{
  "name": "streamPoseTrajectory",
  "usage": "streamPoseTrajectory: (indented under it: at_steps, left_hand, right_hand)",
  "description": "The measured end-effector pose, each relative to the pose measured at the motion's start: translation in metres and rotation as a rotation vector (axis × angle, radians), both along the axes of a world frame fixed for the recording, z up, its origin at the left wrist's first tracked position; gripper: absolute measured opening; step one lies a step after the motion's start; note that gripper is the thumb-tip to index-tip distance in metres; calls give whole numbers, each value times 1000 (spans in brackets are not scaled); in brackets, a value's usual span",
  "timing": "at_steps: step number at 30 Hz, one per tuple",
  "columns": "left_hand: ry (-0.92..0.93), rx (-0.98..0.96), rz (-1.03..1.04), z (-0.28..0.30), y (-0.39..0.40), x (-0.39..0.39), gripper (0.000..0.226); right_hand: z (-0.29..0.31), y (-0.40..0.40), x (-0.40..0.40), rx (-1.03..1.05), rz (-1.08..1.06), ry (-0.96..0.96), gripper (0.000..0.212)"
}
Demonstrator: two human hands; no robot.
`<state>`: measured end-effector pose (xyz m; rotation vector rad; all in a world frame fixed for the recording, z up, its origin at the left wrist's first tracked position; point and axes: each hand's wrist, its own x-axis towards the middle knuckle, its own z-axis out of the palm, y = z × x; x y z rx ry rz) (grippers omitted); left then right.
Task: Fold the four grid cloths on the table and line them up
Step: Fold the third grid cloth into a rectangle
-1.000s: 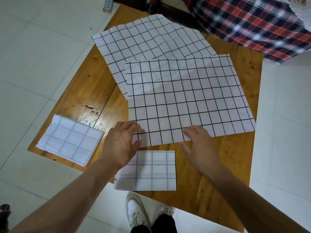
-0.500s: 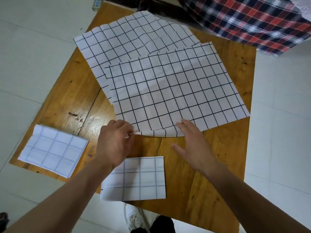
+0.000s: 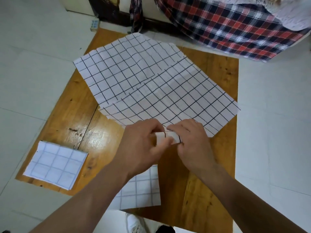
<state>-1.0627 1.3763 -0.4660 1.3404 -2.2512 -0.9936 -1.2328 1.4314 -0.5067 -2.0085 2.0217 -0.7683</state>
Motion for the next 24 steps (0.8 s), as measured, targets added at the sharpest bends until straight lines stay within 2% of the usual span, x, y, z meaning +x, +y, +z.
streamPoseTrajectory:
  at_steps: [3,5,8,11,13,17,20,22,24]
  left_hand:
    - [-108,-48,-84,14,-6,14,60]
    - [-264,-189,-141,17,-17,22,65]
    - [-432,-310,-198,18,-34,23,52]
    - [-441,-375,-154,27,-45,19,24]
    - [-422,-404,-116,41,-47,16,12]
    - [-381,-449,-146,92,-34,14,17]
    - [-452,-454,-194,141,-10,13,22]
    - [-486,-444,-223,168,9,13,26]
    - [-473,-421,-229,189,26,16,31]
  right_hand:
    - [19,9,-13,-10,-11,-23,29]
    - [32,16,-22,13,-1,-57,33]
    - [52,26,-36,73,-8,-125,37]
    - [81,36,-48,116,-56,-173,33]
    - [102,44,-58,100,-73,-108,32]
    - [157,64,-61,20,-107,35,44]
    - [205,77,-41,-80,-121,143,30]
    - [226,87,-28,-29,-132,223,26]
    - [232,97,-18,98,-159,267,32]
